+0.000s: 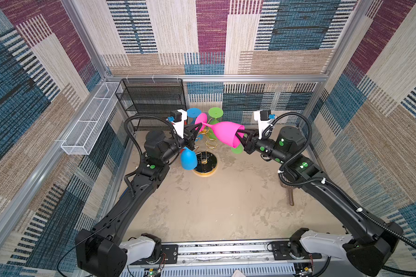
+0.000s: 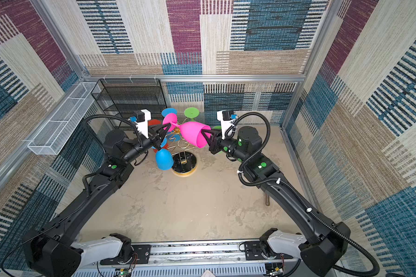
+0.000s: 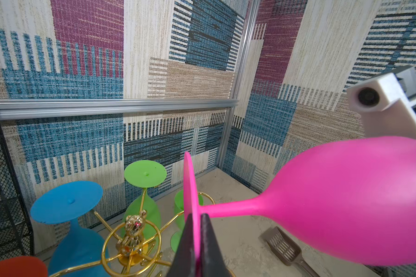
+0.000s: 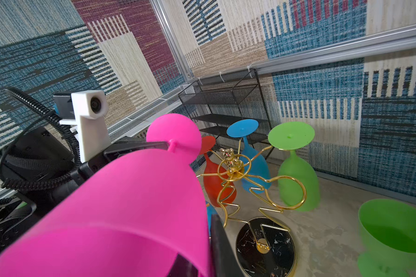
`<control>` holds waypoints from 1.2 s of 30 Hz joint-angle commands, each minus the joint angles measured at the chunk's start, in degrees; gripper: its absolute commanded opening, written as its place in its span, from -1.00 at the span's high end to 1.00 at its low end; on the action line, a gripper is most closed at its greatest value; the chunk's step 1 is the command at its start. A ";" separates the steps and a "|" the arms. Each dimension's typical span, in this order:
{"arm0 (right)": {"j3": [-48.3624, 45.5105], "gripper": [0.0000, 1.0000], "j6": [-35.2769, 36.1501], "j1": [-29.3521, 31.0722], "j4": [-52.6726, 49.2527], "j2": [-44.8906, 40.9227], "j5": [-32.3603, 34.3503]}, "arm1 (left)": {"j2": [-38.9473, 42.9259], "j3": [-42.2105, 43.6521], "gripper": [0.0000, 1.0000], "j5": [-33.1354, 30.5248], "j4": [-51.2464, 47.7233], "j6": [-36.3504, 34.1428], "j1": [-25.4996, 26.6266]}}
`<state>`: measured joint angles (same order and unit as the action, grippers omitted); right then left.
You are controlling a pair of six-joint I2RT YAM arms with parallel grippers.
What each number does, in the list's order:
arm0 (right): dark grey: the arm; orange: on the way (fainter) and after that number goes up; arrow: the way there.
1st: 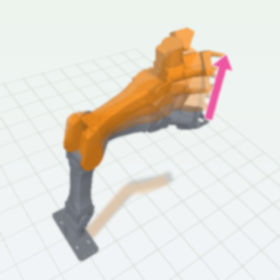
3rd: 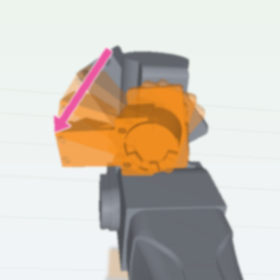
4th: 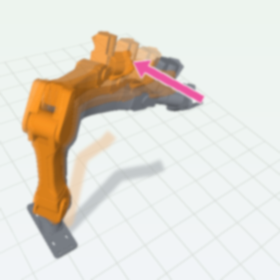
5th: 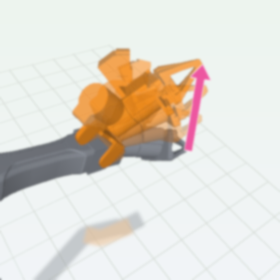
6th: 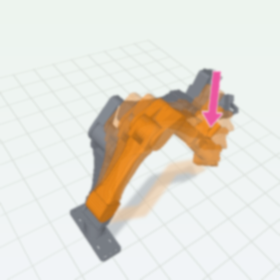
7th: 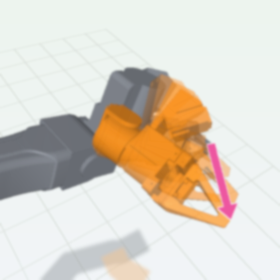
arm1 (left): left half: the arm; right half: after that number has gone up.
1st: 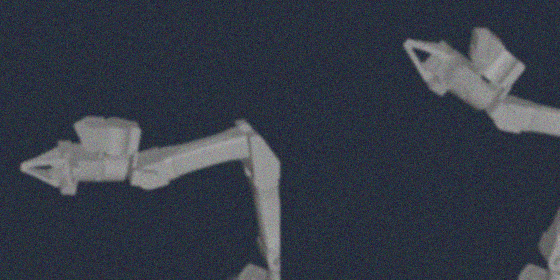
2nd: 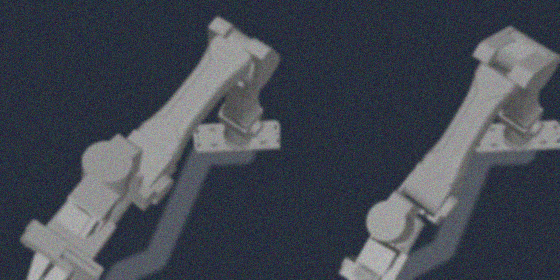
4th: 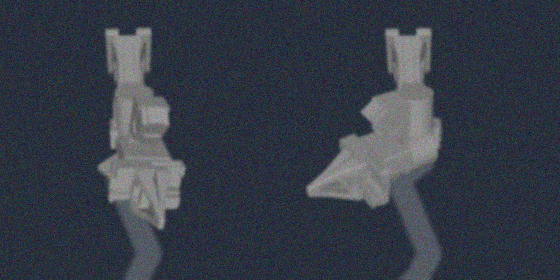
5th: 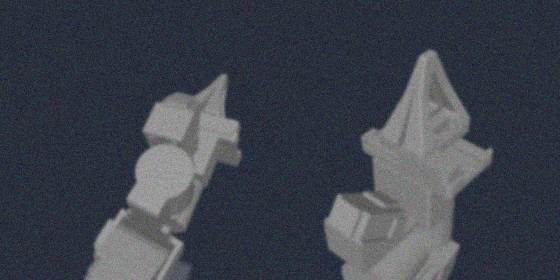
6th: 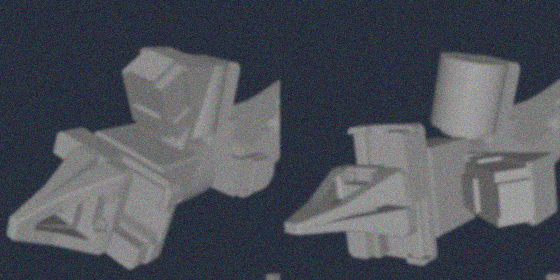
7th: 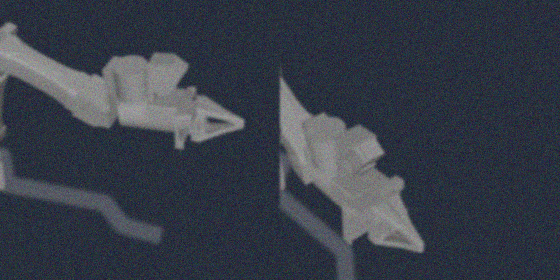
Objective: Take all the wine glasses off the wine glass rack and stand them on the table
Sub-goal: 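Carry the pink glass from the rack with the right gripper while the left withdraws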
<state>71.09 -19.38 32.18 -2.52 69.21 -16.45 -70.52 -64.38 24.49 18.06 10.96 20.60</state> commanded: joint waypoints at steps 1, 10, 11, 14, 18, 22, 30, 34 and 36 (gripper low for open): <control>0.61 0.95 0.70 -0.02 2.09 0.22 -1.14 | -0.10 -0.48 1.00 1.69 0.65 1.99 -0.20; 3.66 1.00 2.42 -3.00 -4.44 -1.07 5.08 | 1.02 -0.96 0.05 -2.87 -3.32 -0.24 -0.56; 3.99 1.00 2.36 -4.21 -5.05 -1.54 5.28 | 1.37 -1.09 0.00 -3.85 -4.35 -0.75 -0.65; 5.76 1.00 3.14 -9.10 -9.31 -2.22 6.01 | 3.02 -1.52 -0.09 -7.17 -7.72 -2.12 -1.08; 8.66 1.00 6.43 -12.71 -17.21 -2.70 12.21 | 5.98 -2.41 -0.19 -12.17 -13.98 -4.16 -1.85; 10.99 1.00 9.70 -15.02 -26.50 -3.16 20.39 | 9.57 -2.21 -0.26 -15.25 -19.57 -6.74 -3.10; 13.45 1.00 11.94 -15.93 -37.88 -3.08 32.39 | 15.19 1.05 -0.35 -14.47 -23.56 -7.30 -9.27; 14.81 1.00 12.43 -16.06 -41.68 0.39 34.18 | 15.22 2.21 -0.35 -7.85 -24.92 -2.20 -15.30; 15.12 1.00 12.67 -16.02 -42.28 2.35 34.37 | 15.18 3.35 -0.35 -3.50 -24.17 0.53 -18.10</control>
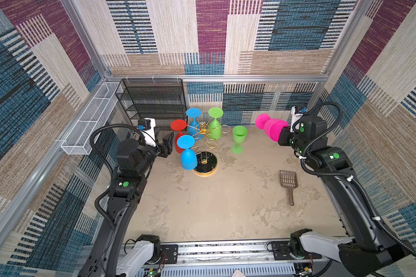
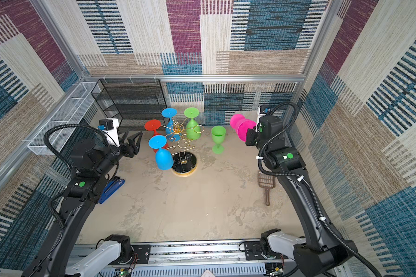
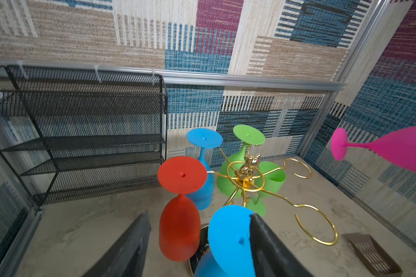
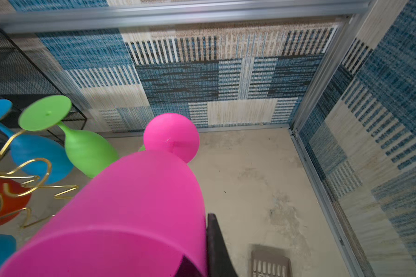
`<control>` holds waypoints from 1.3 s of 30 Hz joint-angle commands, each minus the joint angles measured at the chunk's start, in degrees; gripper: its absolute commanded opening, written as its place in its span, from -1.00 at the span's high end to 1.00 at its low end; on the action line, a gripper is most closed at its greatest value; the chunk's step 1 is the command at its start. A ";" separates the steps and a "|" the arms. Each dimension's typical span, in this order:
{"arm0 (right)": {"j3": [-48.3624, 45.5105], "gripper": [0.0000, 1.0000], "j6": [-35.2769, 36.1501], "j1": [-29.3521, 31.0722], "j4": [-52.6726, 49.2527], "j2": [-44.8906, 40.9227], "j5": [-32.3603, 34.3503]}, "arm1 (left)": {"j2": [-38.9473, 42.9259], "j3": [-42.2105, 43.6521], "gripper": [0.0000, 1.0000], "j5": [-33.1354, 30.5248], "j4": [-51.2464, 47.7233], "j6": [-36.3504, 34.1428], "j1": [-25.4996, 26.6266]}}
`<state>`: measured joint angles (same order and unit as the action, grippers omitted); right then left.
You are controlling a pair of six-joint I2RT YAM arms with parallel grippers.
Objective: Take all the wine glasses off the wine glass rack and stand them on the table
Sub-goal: 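Carry the pink glass from the rack with the right gripper while the left withdraws, then lower the pink glass upright beside the green glass and open the right gripper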
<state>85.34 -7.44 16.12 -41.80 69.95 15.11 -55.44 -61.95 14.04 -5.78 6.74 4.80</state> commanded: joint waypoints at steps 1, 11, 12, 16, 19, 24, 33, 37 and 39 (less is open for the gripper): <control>1.03 1.00 0.89 -0.03 -3.13 2.41 2.66 | 0.12 1.71 -0.35 8.38 0.40 5.38 -3.02; 6.00 1.00 2.85 -2.16 -6.80 15.96 1.24 | 2.81 10.50 -0.34 11.57 7.94 10.59 -10.01; 6.07 1.00 3.13 -2.58 -6.89 17.20 1.10 | 3.20 11.19 -0.35 11.72 8.30 10.90 -10.66; 8.61 1.00 3.97 -4.09 -6.99 22.19 -0.12 | 3.89 12.42 -0.35 12.06 8.67 11.48 -12.17; 10.79 1.00 4.48 -4.68 -7.15 26.18 -1.06 | 4.04 12.81 -0.35 12.27 9.03 12.00 -12.74; 16.10 1.00 5.52 -5.39 -8.27 32.56 -2.89 | 4.35 13.28 -0.35 12.50 8.87 11.99 -13.23; 25.20 1.00 6.78 -6.02 -11.75 42.42 -3.23 | 4.19 13.46 -0.35 12.90 8.91 12.06 -13.68; 29.63 1.00 7.25 -6.10 -14.47 46.57 -3.26 | 4.12 13.53 -0.35 13.27 9.11 12.33 -13.80; 31.65 1.00 7.42 -6.14 -15.39 48.24 -2.94 | 4.07 13.62 -0.35 13.38 9.24 12.38 -13.85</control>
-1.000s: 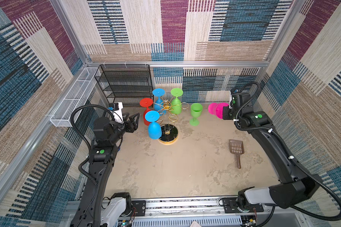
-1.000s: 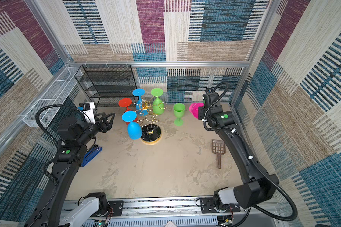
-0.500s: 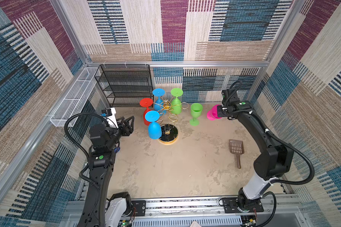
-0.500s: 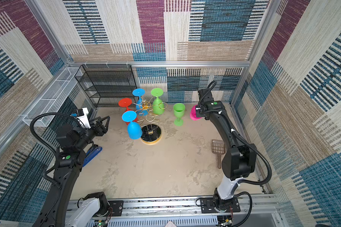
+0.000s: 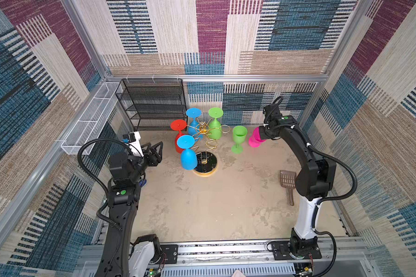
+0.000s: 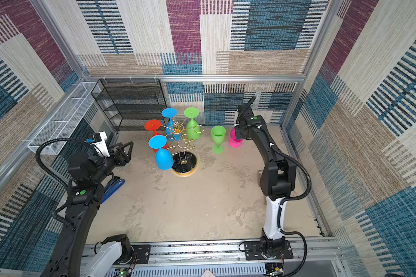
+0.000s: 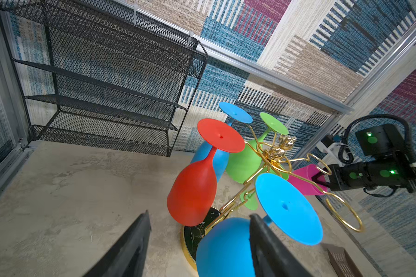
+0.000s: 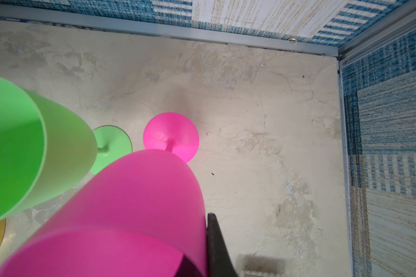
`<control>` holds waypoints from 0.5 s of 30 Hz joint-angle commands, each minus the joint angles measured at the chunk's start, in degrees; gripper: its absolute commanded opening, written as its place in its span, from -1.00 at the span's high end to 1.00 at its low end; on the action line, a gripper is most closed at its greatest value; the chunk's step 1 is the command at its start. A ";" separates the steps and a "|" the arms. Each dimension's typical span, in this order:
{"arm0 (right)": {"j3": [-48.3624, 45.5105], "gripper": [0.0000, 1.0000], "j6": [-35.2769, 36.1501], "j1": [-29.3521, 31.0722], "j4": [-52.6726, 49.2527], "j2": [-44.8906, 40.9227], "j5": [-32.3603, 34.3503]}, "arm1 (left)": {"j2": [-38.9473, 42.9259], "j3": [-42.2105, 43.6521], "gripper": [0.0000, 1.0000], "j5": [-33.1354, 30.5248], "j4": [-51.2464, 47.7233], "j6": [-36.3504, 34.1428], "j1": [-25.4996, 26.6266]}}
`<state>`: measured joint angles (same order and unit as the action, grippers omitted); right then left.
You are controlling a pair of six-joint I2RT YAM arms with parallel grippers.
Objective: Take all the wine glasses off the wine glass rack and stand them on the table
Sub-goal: 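Lower the pink glass upright beside the green glass and open the right gripper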
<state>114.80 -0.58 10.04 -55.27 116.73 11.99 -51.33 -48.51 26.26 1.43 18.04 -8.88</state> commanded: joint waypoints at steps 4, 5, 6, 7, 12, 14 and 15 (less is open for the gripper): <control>6.26 1.00 0.74 -0.08 -4.43 5.02 0.30 | -0.24 0.26 -0.35 1.17 2.08 1.16 -0.25; 7.21 1.00 0.80 -0.16 -5.26 5.85 0.53 | -0.26 0.21 -0.35 1.05 1.95 1.12 -0.26; 8.23 1.00 0.68 -0.11 -5.98 6.65 0.62 | -0.27 0.19 -0.35 0.92 1.78 0.95 -0.21; 9.01 1.00 0.73 -0.11 -6.57 7.32 0.57 | -0.28 0.16 -0.35 1.00 1.73 0.94 -0.34; 11.80 0.96 1.01 -0.18 -8.31 9.53 0.14 | -0.61 0.25 -0.35 1.25 2.01 1.29 -0.34; 12.64 0.91 1.19 -0.18 -8.92 10.16 0.23 | -0.61 0.21 -0.35 1.33 2.01 1.29 -0.43; 12.97 0.87 1.26 -0.11 -9.22 10.36 0.27 | -0.65 0.23 -0.35 1.34 2.08 1.38 -0.39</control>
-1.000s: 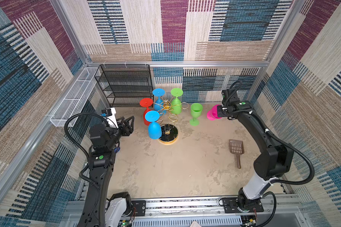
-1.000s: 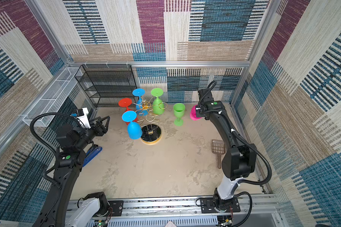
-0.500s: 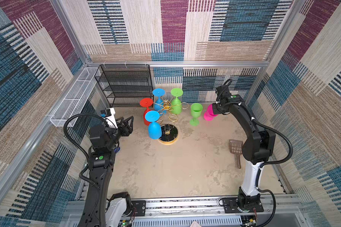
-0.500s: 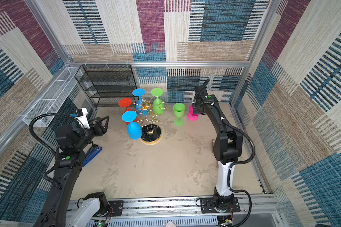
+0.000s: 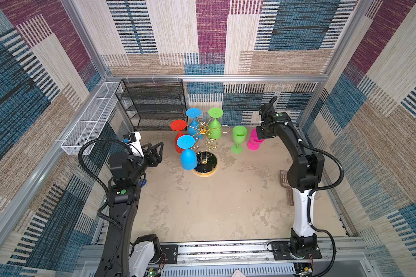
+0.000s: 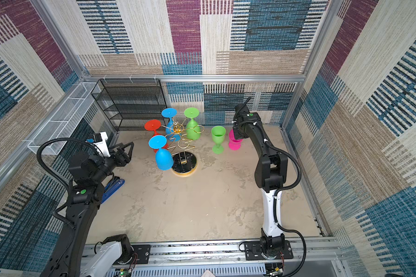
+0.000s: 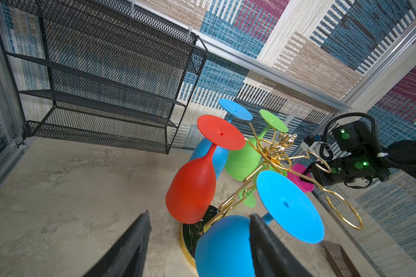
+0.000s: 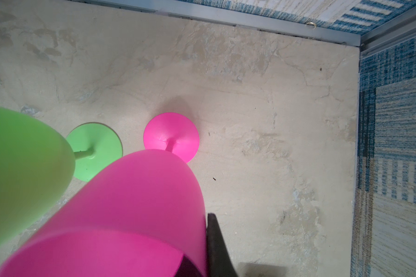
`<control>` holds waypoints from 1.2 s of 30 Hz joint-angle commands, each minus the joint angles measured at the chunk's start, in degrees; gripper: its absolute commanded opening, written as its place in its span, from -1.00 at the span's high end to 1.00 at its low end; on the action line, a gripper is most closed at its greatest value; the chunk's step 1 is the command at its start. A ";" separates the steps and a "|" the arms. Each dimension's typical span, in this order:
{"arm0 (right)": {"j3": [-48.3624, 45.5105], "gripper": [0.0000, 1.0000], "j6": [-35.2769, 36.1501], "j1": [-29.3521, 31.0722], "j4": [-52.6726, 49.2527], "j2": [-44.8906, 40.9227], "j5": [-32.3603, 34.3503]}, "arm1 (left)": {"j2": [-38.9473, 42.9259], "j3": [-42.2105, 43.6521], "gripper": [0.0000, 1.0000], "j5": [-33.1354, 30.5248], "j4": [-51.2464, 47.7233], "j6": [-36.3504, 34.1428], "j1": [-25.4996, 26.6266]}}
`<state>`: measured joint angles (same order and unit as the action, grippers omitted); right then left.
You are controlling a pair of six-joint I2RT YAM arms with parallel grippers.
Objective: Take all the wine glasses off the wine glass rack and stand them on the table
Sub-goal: 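Lower the pink glass upright beside the green glass and open the right gripper, then raise the right gripper while the left gripper reaches toward the blue glass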
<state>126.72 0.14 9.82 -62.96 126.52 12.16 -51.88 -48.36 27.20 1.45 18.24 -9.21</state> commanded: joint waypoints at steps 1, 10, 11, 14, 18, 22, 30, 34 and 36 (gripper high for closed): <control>1.40 0.85 0.56 0.10 -1.70 0.83 0.12 | -0.15 0.06 -0.35 0.40 2.06 1.27 -0.07; 3.31 0.48 0.39 0.01 -1.64 1.19 0.05 | -0.20 0.13 -0.35 0.48 2.35 1.47 -0.28; 3.79 0.43 0.34 -0.07 -1.60 1.27 -0.07 | -0.15 0.15 -0.35 0.48 2.27 1.53 -0.24; 5.77 0.33 0.26 -0.22 -1.33 1.60 -0.58 | -0.16 0.12 -0.35 0.48 2.30 1.61 -0.28; 10.16 0.25 0.49 -0.55 -2.06 3.32 -2.24 | 0.02 0.20 -0.35 0.56 2.46 1.65 -0.37; 11.86 0.20 0.28 -0.98 -1.58 3.67 -4.71 | 0.12 0.32 -0.35 0.56 2.41 1.79 -0.37; 5.21 -0.15 -1.36 -1.55 9.38 -7.75 -12.19 | -0.54 -1.78 -0.34 2.82 -0.42 2.64 -0.80; -11.62 -0.52 -3.56 -1.52 23.02 -20.62 -17.86 | -0.87 -2.63 -0.32 10.39 -0.71 7.49 -1.07; -23.21 -0.77 -4.59 -1.58 32.10 -28.82 -21.80 | -0.07 -3.23 -0.31 15.74 0.67 11.06 -1.15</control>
<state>111.92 -2.09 8.27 -44.97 103.63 -2.76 -52.66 -50.50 34.22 0.71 23.27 -10.22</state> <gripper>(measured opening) 0.869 0.657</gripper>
